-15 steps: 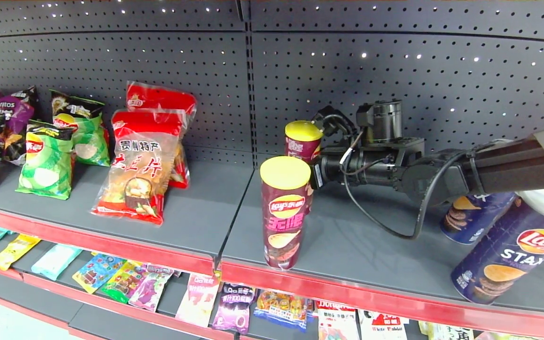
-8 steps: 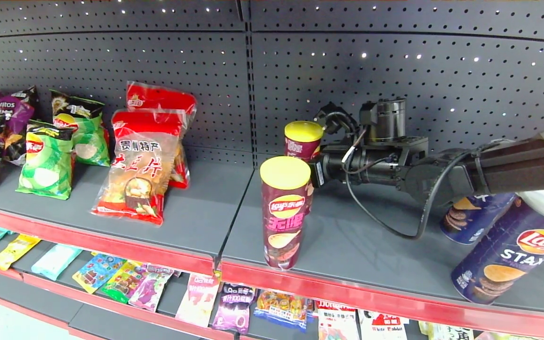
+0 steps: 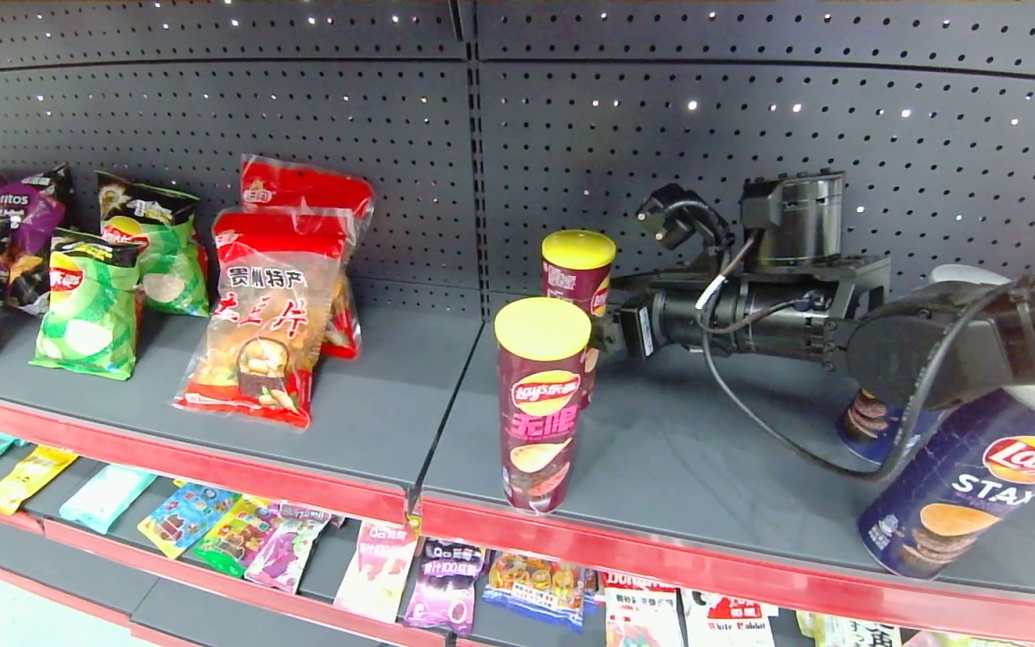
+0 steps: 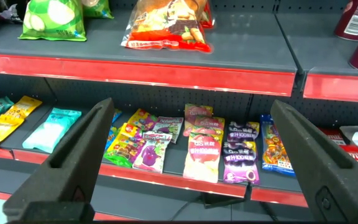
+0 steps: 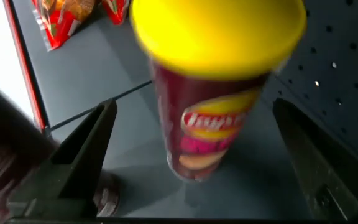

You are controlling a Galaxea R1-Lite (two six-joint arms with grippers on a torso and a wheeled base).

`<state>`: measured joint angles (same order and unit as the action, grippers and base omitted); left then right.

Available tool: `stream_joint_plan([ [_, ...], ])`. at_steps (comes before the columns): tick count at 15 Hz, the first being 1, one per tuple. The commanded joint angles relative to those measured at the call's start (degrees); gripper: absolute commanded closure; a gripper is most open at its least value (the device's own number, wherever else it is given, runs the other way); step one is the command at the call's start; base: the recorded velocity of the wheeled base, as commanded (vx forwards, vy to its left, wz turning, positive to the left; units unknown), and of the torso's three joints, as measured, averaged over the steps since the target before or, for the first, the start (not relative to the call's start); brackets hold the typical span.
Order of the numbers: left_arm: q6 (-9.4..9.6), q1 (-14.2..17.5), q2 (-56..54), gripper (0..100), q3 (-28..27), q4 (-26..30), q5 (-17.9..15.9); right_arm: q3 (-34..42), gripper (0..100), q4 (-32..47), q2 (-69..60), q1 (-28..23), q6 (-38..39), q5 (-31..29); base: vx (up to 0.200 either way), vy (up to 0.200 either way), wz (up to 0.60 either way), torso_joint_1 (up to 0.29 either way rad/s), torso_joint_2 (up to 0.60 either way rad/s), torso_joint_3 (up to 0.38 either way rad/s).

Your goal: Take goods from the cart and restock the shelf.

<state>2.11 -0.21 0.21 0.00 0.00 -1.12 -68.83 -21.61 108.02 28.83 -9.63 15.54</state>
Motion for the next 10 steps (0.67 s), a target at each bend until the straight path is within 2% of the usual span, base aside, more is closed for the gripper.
stream_joint_plan([
  [1, 0.0, 0.0, 0.0, 0, 0.0, 0.0, 0.0, 2.4, 0, -0.3, -3.4, -0.2, 0.0, -0.2, 0.0, 0.0, 0.0, 0.0, 0.0, 0.0],
  [3, 0.0, 0.0, 0.0, 0, 0.0, 0.0, 0.0, 5.2, 0, -2.6, -5.7, -0.5, 0.1, -1.6, 0.0, 0.0, 0.0, 0.0, 0.0, 0.0],
  [10, 0.0, 0.0, 0.0, 0, 0.0, 0.0, 0.0, 11.6, 0, -2.6, -15.9, 0.1, 0.8, -4.1, 0.0, 0.0, 0.0, 0.0, 0.0, 0.0],
])
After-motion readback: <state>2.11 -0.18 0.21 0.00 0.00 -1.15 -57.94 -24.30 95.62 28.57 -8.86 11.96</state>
